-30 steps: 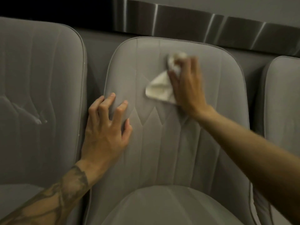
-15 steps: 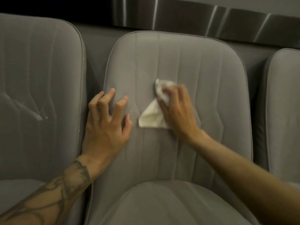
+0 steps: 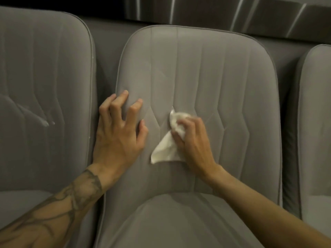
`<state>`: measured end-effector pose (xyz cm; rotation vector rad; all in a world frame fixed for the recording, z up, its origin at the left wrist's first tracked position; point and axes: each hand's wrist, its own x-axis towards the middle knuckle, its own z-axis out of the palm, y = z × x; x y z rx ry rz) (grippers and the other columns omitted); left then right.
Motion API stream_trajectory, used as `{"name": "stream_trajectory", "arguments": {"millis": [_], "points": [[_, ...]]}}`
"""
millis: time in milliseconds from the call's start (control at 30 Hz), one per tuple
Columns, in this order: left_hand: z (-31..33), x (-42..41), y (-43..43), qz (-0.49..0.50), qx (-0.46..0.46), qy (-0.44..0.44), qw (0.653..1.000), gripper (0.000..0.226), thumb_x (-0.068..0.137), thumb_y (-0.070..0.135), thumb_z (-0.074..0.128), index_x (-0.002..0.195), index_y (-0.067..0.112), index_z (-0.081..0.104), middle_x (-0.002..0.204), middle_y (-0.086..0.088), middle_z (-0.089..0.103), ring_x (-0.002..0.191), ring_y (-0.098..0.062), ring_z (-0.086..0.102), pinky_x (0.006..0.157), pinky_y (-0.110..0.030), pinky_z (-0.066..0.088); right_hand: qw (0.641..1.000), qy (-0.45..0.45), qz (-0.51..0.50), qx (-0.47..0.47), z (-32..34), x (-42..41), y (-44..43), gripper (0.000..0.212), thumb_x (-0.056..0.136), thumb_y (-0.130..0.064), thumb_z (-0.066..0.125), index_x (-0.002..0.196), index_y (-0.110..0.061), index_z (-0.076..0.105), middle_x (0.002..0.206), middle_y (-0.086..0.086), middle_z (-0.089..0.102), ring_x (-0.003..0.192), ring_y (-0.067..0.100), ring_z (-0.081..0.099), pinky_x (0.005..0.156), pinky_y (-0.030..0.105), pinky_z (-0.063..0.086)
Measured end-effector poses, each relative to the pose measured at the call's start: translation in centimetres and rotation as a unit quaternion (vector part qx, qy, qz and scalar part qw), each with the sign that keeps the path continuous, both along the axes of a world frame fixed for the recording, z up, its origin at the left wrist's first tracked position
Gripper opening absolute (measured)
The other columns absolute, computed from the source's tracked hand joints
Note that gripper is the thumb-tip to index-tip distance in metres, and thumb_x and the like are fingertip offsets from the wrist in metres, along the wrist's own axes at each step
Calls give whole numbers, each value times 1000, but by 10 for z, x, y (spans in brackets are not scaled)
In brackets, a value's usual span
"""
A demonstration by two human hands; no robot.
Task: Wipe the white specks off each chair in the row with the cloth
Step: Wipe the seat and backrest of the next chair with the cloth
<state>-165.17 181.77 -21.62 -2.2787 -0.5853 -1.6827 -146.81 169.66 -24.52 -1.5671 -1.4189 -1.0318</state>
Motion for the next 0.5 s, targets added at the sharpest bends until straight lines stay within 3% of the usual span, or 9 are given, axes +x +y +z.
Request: {"name": "stream_trajectory", "arguments": {"millis": [133,267,333,500], "points": [[0,0,-2,-2,2,-2,1000,48,95,23,59,140,10,53,147,-23,40,133,-48,40,112,-54,39,997,30,-11,63,1,-5,11,31,98,-24,61,120,-4,52,122,5,43,113,30,52,97,40,47],[1,-1,-1,3,-1,1,1000,48,95,24,59,140,10,53,147,-24,42,132,-48,41,112,-53,40,998,-8,31,-54,-67,-18,-11,36,98,-28,63,126,-12,48,122,8,51,110,27,55,93,41,48],[0,-1,-2,4,-4,1,1000,48,94,24,58,140,10,53,147,-24,42,133,-48,40,111,-54,41,996,-18,40,-84,-61,-13,-15,34,99,-31,61,126,-14,47,121,8,52,109,27,55,91,42,49],[0,-1,-1,-2,-4,-4,1000,48,94,24,59,140,10,53,147,-23,42,133,-47,39,110,-55,41,997,46,3,57,18,-1,8,28,98,-25,61,116,-5,54,114,10,50,105,29,54,91,40,49]]}}
